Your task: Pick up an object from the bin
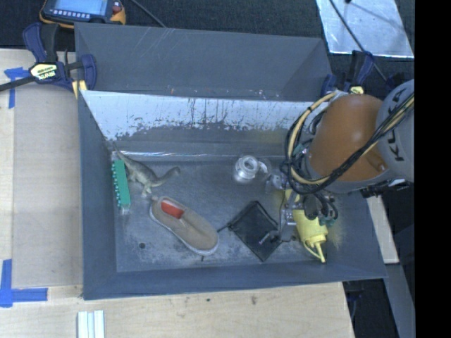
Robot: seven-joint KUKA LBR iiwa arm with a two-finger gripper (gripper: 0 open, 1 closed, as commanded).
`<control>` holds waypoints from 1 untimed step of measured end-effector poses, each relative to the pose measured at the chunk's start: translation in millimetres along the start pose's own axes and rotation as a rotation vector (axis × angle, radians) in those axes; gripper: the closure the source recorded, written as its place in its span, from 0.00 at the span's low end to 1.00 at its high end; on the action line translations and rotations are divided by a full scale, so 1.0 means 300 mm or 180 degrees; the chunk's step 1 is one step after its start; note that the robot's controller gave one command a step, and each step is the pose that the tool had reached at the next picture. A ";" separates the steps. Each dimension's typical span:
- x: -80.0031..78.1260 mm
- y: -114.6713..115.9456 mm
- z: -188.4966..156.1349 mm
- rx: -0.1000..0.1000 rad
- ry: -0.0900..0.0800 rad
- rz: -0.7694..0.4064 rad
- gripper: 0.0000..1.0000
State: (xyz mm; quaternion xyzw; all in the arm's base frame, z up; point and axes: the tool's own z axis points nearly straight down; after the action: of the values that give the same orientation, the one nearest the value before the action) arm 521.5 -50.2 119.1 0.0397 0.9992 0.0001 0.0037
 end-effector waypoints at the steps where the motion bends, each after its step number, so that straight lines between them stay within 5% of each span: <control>1: 0.011 -0.070 0.121 0.0004 0.0020 0.0461 0.00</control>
Offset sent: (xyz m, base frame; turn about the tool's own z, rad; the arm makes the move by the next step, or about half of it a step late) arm -0.0250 0.0271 -0.0441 0.0388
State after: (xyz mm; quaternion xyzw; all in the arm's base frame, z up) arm 516.9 -70.8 82.8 0.1119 0.9937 -0.0001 0.0006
